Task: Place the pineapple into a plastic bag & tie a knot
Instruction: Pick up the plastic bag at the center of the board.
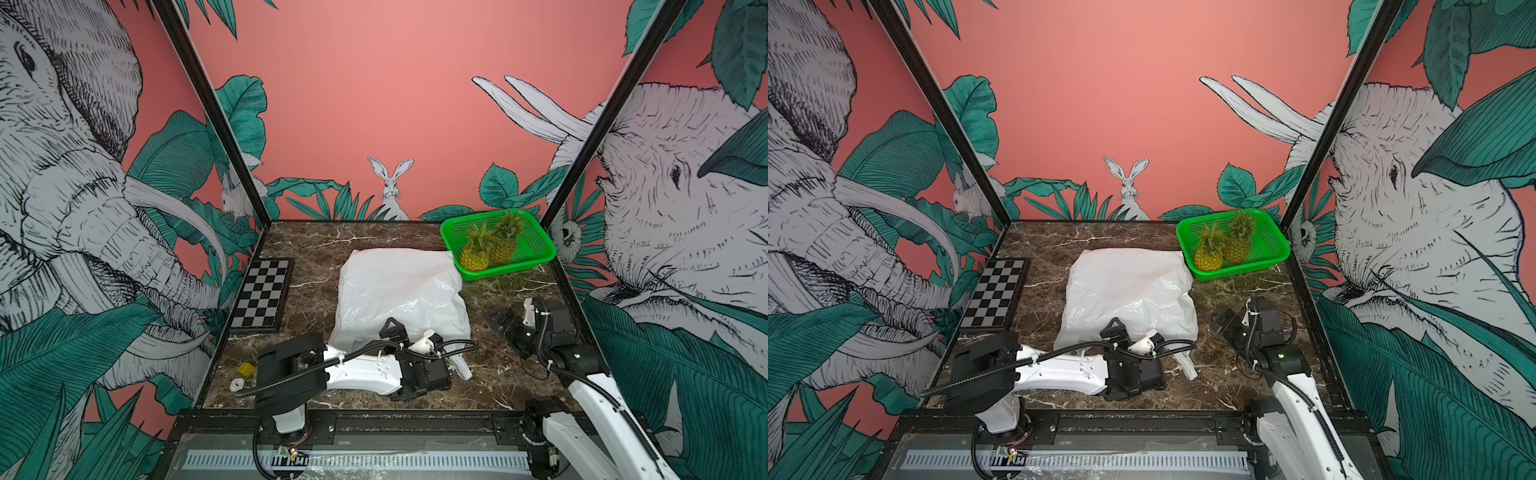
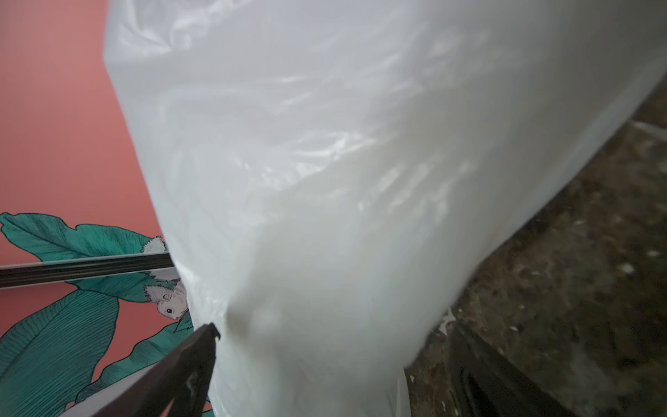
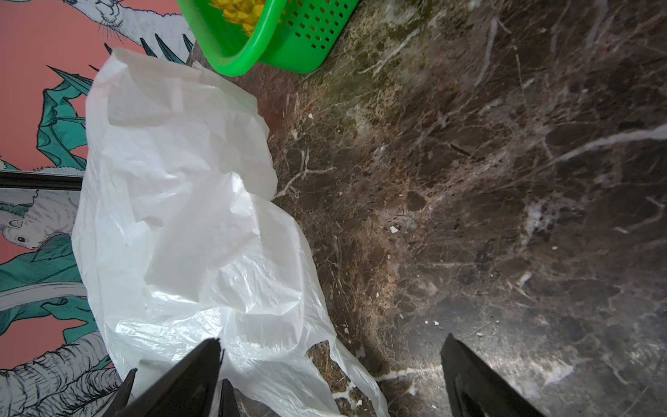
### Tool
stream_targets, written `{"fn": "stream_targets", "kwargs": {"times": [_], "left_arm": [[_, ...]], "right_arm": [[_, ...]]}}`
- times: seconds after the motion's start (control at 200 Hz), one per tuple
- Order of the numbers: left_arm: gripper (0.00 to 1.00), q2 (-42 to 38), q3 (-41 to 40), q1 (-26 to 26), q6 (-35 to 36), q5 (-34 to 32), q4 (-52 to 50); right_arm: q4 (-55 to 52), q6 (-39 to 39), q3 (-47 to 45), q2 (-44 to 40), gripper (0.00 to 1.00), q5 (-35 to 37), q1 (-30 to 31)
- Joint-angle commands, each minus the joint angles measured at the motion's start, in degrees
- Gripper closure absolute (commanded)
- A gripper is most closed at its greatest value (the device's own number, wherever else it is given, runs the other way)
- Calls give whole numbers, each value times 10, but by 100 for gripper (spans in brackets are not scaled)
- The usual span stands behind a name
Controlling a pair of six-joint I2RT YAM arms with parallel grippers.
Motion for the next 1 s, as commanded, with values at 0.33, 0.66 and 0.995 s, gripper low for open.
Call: {"fn": "stream_targets", "kwargs": {"times": [0.33, 0.66, 0.995], "left_arm": [[100, -44, 36, 65, 123, 39, 98], [100, -29, 238, 114, -1, 125, -139], [100, 10, 445, 141, -121, 196, -315]], "right_arm": [[3, 3, 13, -23, 14, -15, 3], [-28, 50, -1, -94, 16, -111, 7], [-140, 70, 20, -208, 18, -167, 22]]}}
